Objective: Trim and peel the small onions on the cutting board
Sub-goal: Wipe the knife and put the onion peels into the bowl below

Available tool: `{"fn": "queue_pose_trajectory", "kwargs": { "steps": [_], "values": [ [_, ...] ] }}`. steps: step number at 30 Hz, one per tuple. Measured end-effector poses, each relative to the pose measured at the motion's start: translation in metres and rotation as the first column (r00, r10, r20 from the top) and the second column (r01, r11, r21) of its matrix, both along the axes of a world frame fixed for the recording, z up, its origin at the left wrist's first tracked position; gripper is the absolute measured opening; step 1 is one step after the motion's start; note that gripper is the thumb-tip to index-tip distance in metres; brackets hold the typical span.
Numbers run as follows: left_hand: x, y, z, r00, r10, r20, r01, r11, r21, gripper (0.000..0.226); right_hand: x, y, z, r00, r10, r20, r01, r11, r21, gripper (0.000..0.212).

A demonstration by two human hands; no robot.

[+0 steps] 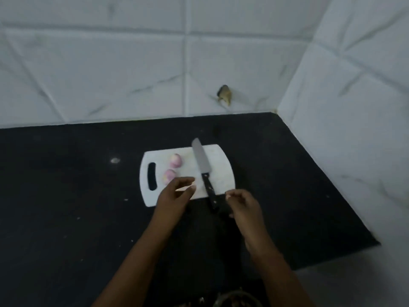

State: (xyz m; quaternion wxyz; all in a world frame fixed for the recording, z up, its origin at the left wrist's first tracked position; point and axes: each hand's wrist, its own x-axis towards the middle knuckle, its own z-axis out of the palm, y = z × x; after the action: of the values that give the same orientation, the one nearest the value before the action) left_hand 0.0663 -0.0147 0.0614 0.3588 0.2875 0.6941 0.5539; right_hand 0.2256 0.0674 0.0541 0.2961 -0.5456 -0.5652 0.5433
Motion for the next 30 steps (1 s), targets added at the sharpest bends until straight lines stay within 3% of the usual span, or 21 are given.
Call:
{"fn": "queue_pose_trajectory", "kwargs": {
  "steps": [3,5,8,10,13,16,22,26,28,30],
  "values": [
    [-0.054,-0.022,-0.013,0.987,0.093,-0.132,-0.101,0.993,-0.054,0.023,-0.043,0.01,-0.013,0.993,0.091,0.072,-0.093,0.995,0.031,0.012],
    [-0.077,-0.028,-0.017,0.978,0.127,-0.163,-0.143,0.986,-0.085,0.025,-0.059,0.02,-0.023,0.967,0.133,0.219,-0.168,0.974,0.153,0.018],
    [-0.103,-0.027,-0.024,0.978,0.131,-0.164,-0.153,0.979,-0.135,0.031,-0.077,0.035,-0.031,0.848,0.152,0.508,-0.329,0.903,0.278,0.034],
    [-0.11,-0.02,-0.028,0.986,0.088,-0.144,-0.11,0.983,-0.148,0.04,-0.082,0.041,-0.034,0.8,0.153,0.579,-0.377,0.88,0.288,0.041],
    [-0.113,-0.01,-0.032,0.989,0.002,-0.146,-0.029,0.983,-0.183,0.05,-0.085,0.045,-0.039,0.785,0.196,0.588,-0.411,0.874,0.258,0.047],
    [-0.109,-0.001,-0.035,0.985,0.006,-0.173,-0.034,0.986,-0.162,0.05,-0.08,0.051,-0.043,0.844,0.181,0.506,-0.365,0.884,0.293,0.044],
    [-0.101,0.013,-0.037,0.921,0.05,-0.386,-0.08,0.995,-0.061,0.04,-0.069,0.067,-0.042,0.928,0.134,0.348,-0.242,0.926,0.29,0.044],
    [-0.102,0.023,-0.035,0.91,0.01,-0.415,-0.039,0.997,-0.06,0.04,-0.064,0.063,-0.045,0.944,0.118,0.308,-0.211,0.934,0.29,0.042],
    [-0.103,0.025,-0.039,0.909,0.026,-0.416,-0.057,0.996,-0.061,0.035,-0.06,0.056,-0.047,0.915,0.092,0.393,-0.266,0.869,0.417,0.032],
    [-0.103,0.026,-0.044,0.906,0.075,-0.417,-0.107,0.993,-0.055,0.028,-0.058,0.046,-0.049,0.822,0.045,0.568,-0.416,0.73,0.543,0.022]
  ]
}}
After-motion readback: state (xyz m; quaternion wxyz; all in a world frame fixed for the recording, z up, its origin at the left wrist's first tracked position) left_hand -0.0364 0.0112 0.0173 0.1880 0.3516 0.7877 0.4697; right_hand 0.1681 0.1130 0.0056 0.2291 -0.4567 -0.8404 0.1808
